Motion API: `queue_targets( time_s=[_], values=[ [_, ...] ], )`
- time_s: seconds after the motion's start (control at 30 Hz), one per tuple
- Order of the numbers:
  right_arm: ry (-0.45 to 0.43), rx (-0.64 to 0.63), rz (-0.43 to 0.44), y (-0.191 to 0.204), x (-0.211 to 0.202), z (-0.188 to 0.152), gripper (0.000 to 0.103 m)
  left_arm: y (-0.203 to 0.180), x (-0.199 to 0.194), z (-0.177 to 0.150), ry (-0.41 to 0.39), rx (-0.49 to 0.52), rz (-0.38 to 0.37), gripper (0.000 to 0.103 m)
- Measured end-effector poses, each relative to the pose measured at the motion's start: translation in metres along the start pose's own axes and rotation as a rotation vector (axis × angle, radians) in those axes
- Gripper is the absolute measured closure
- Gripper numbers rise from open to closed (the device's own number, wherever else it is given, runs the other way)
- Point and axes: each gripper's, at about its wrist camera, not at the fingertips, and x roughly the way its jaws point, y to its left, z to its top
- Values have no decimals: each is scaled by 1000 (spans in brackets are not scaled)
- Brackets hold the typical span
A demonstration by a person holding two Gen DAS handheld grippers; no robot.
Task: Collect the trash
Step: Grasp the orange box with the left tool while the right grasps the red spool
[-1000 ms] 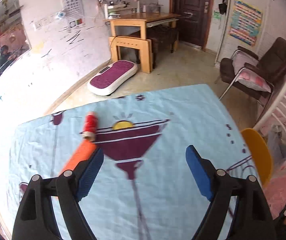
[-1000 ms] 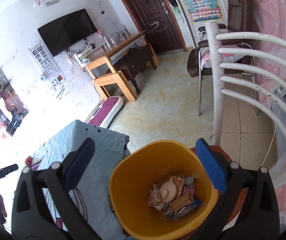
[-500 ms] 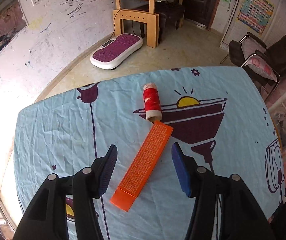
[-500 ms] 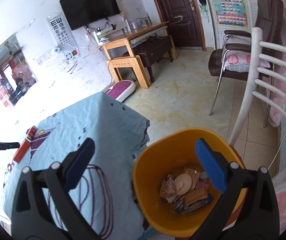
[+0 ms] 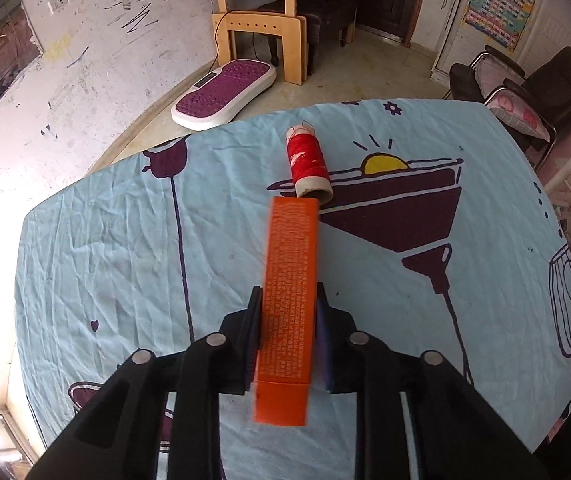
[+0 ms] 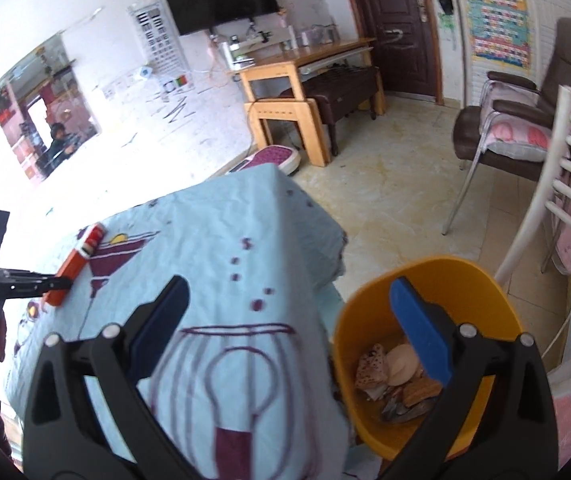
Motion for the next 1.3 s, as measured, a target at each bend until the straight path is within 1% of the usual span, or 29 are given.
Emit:
queue_targets(
  time_s=[0.1,0.17,0.3,0.47,0.53,0.67,0.77,0.9,0.97,1.0,1.03,1.1,1.2,1.3],
  values=[
    [8,-59,48,32,5,6,6,10,-6,-4,-29,-29,-9,84],
    [20,-97,89,56,11,8,6,18,-10,-10,-47,-54,-28,84],
    [53,-187,160,108,29,11,6,35,-29,-31,-111,-106,-41,84],
    [93,-288,230,178,61,17,7,51,-62,-63,-216,-165,3,84],
    [105,-319,239,205,75,21,7,60,-74,-77,-248,-189,1,84],
    [144,-399,218,254,105,26,7,81,-89,-95,-292,-236,-4,84],
    [173,-467,159,281,125,25,7,95,-95,-105,-309,-263,-13,84],
    [213,-506,98,297,150,24,7,108,-94,-116,-319,-293,-36,84],
    [218,-512,67,299,159,25,7,113,-91,-118,-318,-306,-47,84],
    [219,-511,55,300,164,26,10,115,-89,-118,-317,-309,-49,84],
    [224,-506,45,300,167,26,19,116,-89,-119,-317,-313,-49,84],
    [241,-501,27,300,174,26,33,120,-88,-121,-319,-322,-53,84],
    [259,-496,18,298,181,24,38,124,-86,-122,-323,-331,-56,84],
    [260,-488,19,298,183,25,39,124,-85,-122,-324,-333,-61,84]
  ],
)
